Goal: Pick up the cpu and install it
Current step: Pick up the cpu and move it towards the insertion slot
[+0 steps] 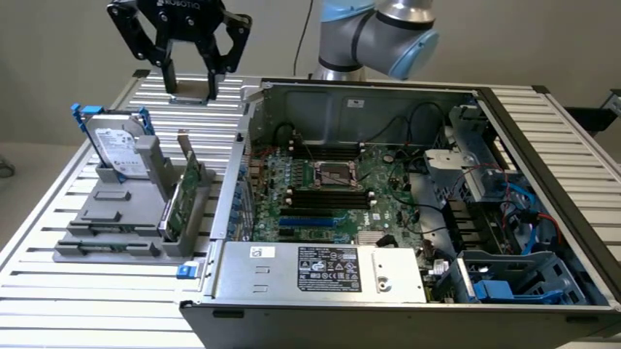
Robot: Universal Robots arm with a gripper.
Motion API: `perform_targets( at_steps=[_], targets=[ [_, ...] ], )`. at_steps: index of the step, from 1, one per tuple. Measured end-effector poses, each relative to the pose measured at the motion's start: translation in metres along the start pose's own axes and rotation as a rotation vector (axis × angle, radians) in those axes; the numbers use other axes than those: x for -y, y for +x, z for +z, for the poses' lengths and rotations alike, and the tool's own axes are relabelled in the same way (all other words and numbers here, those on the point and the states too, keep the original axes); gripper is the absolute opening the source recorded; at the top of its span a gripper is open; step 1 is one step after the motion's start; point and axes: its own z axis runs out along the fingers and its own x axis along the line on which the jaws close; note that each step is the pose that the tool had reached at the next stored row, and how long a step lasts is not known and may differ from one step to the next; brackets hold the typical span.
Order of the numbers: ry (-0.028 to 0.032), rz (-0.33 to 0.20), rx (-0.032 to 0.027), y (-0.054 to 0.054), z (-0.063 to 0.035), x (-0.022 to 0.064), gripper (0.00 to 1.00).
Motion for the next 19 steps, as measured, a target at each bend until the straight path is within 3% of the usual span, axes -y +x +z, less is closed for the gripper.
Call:
perform_targets(
  at_steps=[19],
  targets=[
    [-0.0042,0.000,-0.0001,-0.086,-0.0121,-0.0010,0.55]
  ],
)
